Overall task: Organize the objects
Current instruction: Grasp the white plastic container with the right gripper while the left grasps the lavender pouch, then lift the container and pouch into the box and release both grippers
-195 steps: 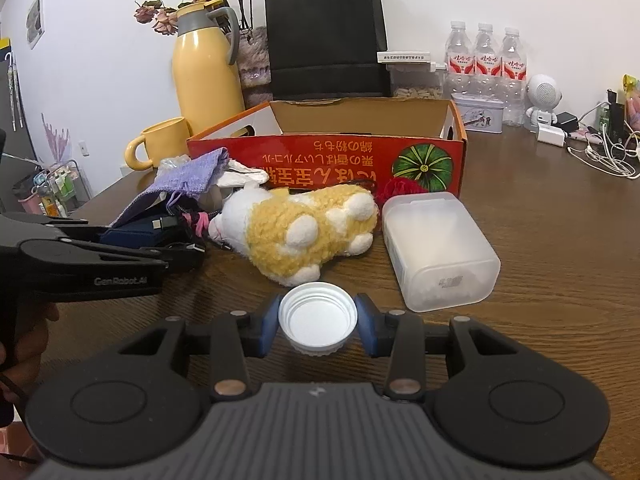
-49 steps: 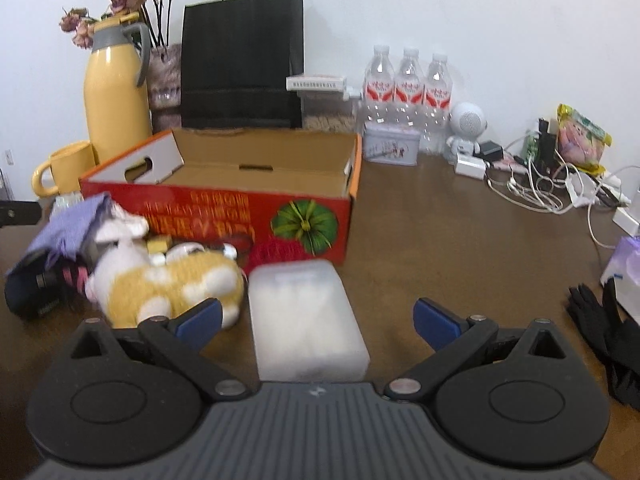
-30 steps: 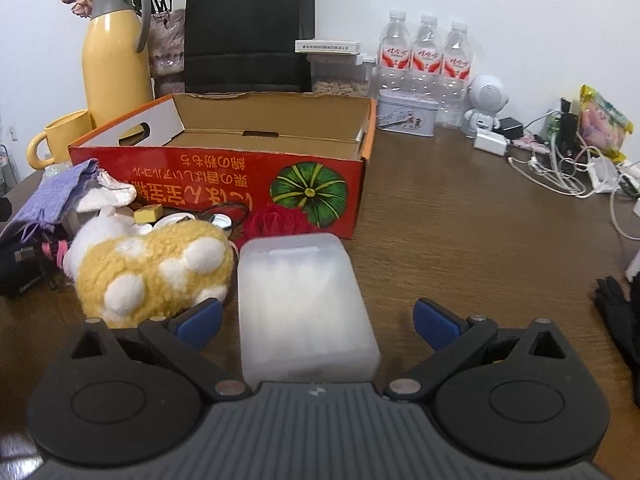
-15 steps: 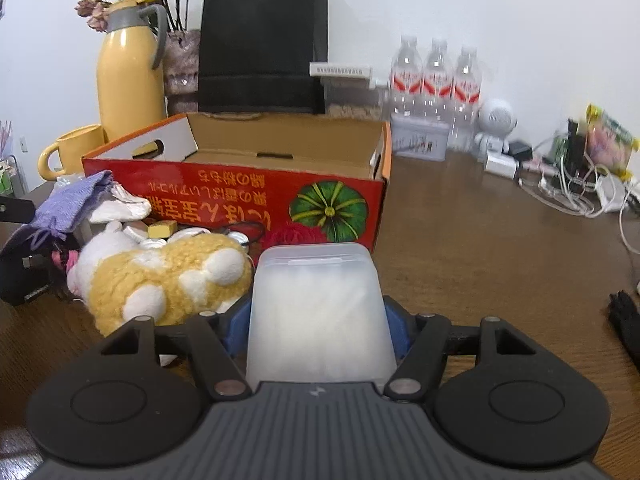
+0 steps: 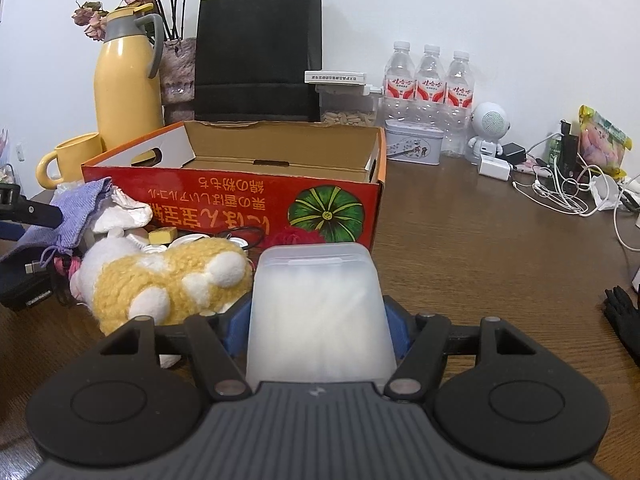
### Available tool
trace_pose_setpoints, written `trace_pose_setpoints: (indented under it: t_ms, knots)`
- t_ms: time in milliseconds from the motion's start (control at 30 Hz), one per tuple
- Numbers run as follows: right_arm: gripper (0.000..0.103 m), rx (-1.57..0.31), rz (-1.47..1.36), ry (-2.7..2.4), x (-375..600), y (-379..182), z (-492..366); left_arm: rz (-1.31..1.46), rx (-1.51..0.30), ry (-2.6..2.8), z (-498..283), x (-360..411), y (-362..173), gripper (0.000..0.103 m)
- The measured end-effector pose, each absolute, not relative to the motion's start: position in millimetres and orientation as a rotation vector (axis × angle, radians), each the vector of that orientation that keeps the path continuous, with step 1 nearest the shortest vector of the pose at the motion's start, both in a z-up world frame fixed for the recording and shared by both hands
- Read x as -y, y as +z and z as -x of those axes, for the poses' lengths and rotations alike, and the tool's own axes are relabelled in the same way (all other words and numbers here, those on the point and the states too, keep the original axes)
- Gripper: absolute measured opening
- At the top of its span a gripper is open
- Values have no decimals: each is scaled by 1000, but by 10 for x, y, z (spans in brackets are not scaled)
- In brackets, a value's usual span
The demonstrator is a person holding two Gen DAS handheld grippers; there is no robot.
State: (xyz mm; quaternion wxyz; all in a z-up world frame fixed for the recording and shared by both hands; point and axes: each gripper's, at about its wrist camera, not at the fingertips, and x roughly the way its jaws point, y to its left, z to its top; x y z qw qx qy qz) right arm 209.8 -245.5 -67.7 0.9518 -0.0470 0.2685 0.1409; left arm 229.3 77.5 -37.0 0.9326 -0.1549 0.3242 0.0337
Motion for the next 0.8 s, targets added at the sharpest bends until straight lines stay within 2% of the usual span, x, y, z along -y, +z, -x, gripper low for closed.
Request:
trace_pose_setpoints:
  t_ms: [133, 200, 333, 533, 600, 700, 800]
  knots:
    - [67, -546, 95, 287, 2452, -677, -2098, 366, -657, 41, -2266, -801, -401, 90]
    - [67, -544, 94, 286, 2454, -675, -2094, 361, -643, 32, -2233, -773, -385, 79]
    - [67, -544, 93, 285, 2456, -674, -2090, 336, -617, 28, -2174, -687, -338, 66]
    - [67, -537, 90, 288, 2446, -672, -2061, 307, -575, 41, -2065, -616, -232, 35]
    - [67, -535, 87, 290, 2452, -667, -2061, 312, -568, 31, -2043, -618, -206, 18]
    - [67, -526, 85, 290, 2451, -660, -2038, 313, -552, 19, -2000, -613, -172, 12]
    - [67, -515, 82, 286, 2457, -652, -2009, 314, -528, 5, -1953, -605, -118, 9]
